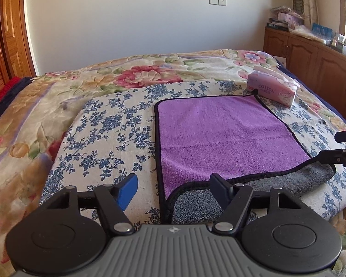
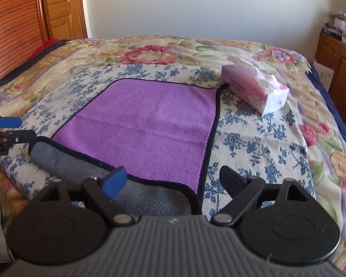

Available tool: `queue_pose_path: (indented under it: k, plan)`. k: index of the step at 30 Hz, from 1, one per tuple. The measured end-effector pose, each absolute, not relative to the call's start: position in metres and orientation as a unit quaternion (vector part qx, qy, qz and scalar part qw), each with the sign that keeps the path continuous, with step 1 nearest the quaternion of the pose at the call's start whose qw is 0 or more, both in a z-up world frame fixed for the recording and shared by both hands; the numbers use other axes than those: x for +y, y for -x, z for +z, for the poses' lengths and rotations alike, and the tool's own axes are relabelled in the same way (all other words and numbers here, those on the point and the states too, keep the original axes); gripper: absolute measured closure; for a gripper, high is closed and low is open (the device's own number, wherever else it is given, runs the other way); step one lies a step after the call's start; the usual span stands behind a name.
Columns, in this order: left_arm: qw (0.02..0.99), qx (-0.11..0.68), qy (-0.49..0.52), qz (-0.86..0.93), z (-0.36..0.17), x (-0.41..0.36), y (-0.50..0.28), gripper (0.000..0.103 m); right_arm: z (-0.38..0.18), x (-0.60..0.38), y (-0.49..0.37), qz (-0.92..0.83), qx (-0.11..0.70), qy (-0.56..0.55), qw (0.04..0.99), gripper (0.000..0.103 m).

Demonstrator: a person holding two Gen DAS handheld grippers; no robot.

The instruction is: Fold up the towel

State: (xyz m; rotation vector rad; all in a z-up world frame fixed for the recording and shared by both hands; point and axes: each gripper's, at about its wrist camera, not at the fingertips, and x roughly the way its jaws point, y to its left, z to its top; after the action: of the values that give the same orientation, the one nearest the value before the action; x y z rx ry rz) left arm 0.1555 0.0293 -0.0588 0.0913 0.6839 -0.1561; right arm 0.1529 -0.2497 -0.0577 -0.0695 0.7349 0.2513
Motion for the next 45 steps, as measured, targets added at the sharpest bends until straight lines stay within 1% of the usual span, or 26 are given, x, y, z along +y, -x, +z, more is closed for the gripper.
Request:
queue_pose_path:
  k: [4,8,10,15,20,23,30,34,36,38,40,42,44,45]
  plan:
    - [0.934,0.345,-0.043,-0.083,-0.064,0.031,-0.163,0.041,-0.063,-0.253,-0.16,0.123,0.372,0.024,0.92,0.017]
    - [0.929,0.357,-0.034,-0.087,-0.07,0.034,-0.169,0.047,-0.068,-0.255,-0.166,0.128,0.385,0.021,0.914,0.019]
    - [0.927,0.364,-0.029,-0.088,-0.072,0.036,-0.171,0.051,-0.07,-0.256,-0.168,0.131,0.392,0.017,0.911,0.02]
    - [0.92,0.379,-0.019,-0.093,-0.076,0.037,-0.172,0.054,-0.076,-0.258,-0.17,0.136,0.408,0.008,0.903,0.023]
    - [0.915,0.391,-0.02,-0.094,-0.081,0.035,-0.173,0.055,-0.079,-0.257,-0.171,0.14,0.422,0.006,0.896,0.026]
    - [0.913,0.397,-0.024,-0.095,-0.084,0.034,-0.174,0.058,-0.08,-0.258,-0.172,0.14,0.427,0.001,0.893,0.028]
    - [0.909,0.402,-0.026,-0.102,-0.088,0.032,-0.174,0.07,-0.085,-0.259,-0.173,0.147,0.442,-0.002,0.885,0.042]
    - [0.909,0.403,-0.029,-0.102,-0.088,0.031,-0.173,0.073,-0.085,-0.259,-0.173,0.149,0.446,-0.003,0.882,0.044]
    - [0.911,0.4,-0.029,-0.1,-0.088,0.031,-0.173,0.075,-0.085,-0.259,-0.173,0.152,0.448,-0.003,0.881,0.05]
    - [0.911,0.398,-0.027,-0.101,-0.088,0.032,-0.172,0.077,-0.085,-0.259,-0.172,0.152,0.448,-0.002,0.881,0.055]
    - [0.911,0.398,-0.025,-0.102,-0.088,0.032,-0.172,0.081,-0.083,-0.26,-0.172,0.149,0.446,-0.001,0.882,0.062]
    - [0.911,0.398,-0.024,-0.104,-0.087,0.032,-0.171,0.084,-0.082,-0.262,-0.172,0.147,0.444,-0.002,0.884,0.074]
    - [0.911,0.398,-0.024,-0.106,-0.087,0.031,-0.171,0.087,-0.082,-0.263,-0.172,0.144,0.443,-0.001,0.885,0.081]
    - [0.911,0.397,-0.023,-0.107,-0.087,0.031,-0.171,0.09,-0.082,-0.263,-0.172,0.142,0.443,0.001,0.885,0.082]
